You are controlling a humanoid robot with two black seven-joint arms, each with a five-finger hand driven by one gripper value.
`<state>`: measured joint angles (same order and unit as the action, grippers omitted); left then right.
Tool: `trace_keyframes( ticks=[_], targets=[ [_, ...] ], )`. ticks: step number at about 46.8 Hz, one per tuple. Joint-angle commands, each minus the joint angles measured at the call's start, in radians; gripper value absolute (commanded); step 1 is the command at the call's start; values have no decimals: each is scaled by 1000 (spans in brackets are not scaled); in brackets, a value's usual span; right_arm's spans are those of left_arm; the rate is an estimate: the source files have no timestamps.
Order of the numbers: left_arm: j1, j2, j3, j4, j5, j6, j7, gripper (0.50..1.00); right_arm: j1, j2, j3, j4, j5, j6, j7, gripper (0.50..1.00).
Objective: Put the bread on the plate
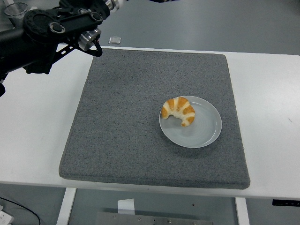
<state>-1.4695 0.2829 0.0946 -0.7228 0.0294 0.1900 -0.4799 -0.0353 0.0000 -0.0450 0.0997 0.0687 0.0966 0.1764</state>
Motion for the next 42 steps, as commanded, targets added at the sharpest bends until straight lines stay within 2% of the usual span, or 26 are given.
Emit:
trace_keyframes(
  ticks=[1,9,13,16,21,27,42],
  targets=[
    [52,-2,-82,57,-92,8,-2,996,0,0,0,0,0,0,0,932],
    [208,-30,-378,157,-171,16,-2,999,0,0,0,0,0,0,0,932],
    [290,-88,-542,226,-169,14,-2,999,0,0,-1,0,-1,0,0,932],
    [330,-142,-617,282,-169,14,-2,999,0,0,7,0,2,5,0,932],
    [366,-212,-642,336,-171,0,-2,999,0,0,5,5,0,11,0,932],
    [411,-281,-651,341,-172,-20,-3,1000,0,0,7,6,0,12,0,932],
    [439,-283,-740,339,-174,-126,-8,1000,0,0,7,9,0,14,0,932]
  ],
)
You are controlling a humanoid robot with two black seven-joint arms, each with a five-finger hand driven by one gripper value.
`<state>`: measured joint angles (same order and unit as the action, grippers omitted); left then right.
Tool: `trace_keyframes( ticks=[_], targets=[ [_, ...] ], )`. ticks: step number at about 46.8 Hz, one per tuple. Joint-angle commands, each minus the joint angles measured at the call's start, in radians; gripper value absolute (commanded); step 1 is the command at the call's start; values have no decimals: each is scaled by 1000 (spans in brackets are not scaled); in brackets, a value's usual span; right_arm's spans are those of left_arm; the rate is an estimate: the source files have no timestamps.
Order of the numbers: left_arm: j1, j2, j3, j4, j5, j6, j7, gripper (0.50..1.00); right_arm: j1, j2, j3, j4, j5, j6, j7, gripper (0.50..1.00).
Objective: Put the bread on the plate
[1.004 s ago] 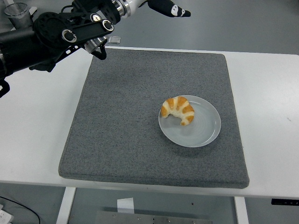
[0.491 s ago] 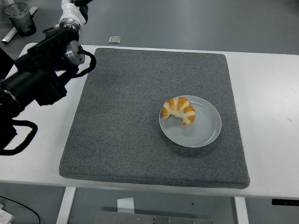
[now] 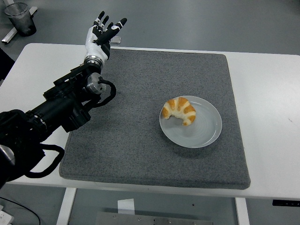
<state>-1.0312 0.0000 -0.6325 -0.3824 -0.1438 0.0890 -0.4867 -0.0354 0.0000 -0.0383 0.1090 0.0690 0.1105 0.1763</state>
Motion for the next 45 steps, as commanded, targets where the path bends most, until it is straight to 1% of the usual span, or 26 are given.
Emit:
trace_keyframes(
  ticks=[1,5,8,26,34,45],
  targets=[
    [0,0,-18,0,0,-32,-3,1000,0,0,0,0,0,0,0,932],
    [9,0,-39,0,-2,-66,-6,1000,0,0,0,0,2,-2,0,932],
    [17,0,-67,0,0,-77,-7,1000,0,0,0,0,2,0,0,932],
    [46,0,-101,-1,0,-80,-9,1000,0,0,1,-2,6,-3,0,932],
    [48,0,-141,-1,0,-86,-9,1000,0,0,1,-3,8,-3,0,932],
    [46,0,-142,2,3,-86,-9,1000,0,0,3,-9,9,-8,0,932]
  ],
)
